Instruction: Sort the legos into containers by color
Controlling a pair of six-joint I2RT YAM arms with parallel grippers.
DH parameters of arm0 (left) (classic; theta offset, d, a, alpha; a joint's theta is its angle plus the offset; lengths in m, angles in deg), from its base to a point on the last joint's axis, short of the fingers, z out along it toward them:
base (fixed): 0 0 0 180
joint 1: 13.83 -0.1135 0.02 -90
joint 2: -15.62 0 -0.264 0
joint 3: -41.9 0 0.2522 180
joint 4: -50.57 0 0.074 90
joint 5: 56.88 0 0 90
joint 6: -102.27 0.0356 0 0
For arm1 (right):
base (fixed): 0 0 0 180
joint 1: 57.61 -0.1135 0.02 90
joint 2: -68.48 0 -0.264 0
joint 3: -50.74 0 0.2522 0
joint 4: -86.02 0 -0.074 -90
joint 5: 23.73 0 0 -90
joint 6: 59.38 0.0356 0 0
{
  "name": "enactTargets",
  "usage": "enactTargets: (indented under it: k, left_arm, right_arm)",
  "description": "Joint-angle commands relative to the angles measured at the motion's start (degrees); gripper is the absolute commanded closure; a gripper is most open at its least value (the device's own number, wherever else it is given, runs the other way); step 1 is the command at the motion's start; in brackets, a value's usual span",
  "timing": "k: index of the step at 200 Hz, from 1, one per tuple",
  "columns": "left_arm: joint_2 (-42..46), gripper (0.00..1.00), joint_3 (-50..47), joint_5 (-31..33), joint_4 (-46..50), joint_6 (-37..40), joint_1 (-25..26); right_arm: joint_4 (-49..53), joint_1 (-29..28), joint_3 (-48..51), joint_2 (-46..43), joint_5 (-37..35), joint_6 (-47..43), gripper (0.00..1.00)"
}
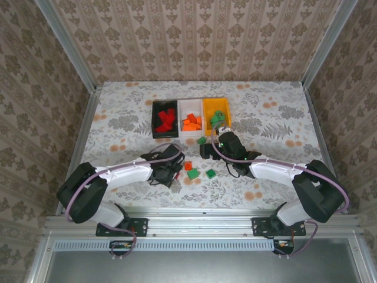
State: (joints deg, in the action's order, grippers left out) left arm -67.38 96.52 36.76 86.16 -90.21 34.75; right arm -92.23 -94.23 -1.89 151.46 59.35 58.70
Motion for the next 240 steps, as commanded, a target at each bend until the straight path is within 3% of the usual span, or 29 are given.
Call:
enactTargets:
  k: [1,37,74,102,145,190,207,240]
  left_arm:
    - [-1.4,0.43,1.2,-0.2,2.2,-3.5,-1.4]
    - [-6.3,0.44,5.1,-5.1,3.8,-1.9,-3.0]
    - [-11.7,0.53,8.9,-10.9,5.5,0.8,-4.0]
    - [-13.1,0.61,9.7,-11.3,5.3,1.6,-3.9]
    - [-11.1,0.62,10.5,-8.5,4.8,4.5,-3.9]
    - [-2.4,0.65,16.3,3.4,12.4,15.4,-4.6]
    - [0.1,0.66,19.3,7.0,14.3,21.7,-7.2]
    - [-1.2,0.67,26.6,8.1,14.7,34.1,-15.3]
  right_arm:
    - [0.7,-0.4,-0.6,-1.4,-0.7,-0.7,0.02]
    - [0.7,-0.3,-0.3,-1.8,-1.0,-0.8,0.03]
    - [0.6,-0.3,-0.3,-1.9,-0.7,-0.6,0.02]
    - [0.4,-0.3,0.0,-2.4,-0.5,-0.3,0.02]
    - [0.3,-0.3,0.1,-2.6,-0.2,-0.1,0.03]
    - [0.2,-0.3,0.1,-2.6,-0.2,-0.1,0.02]
    - [0.1,-0.3,0.1,-2.6,-0.2,-0.1,0.02]
    - [0.1,-0.3,0.0,-2.2,-0.2,-0.2,0.02]
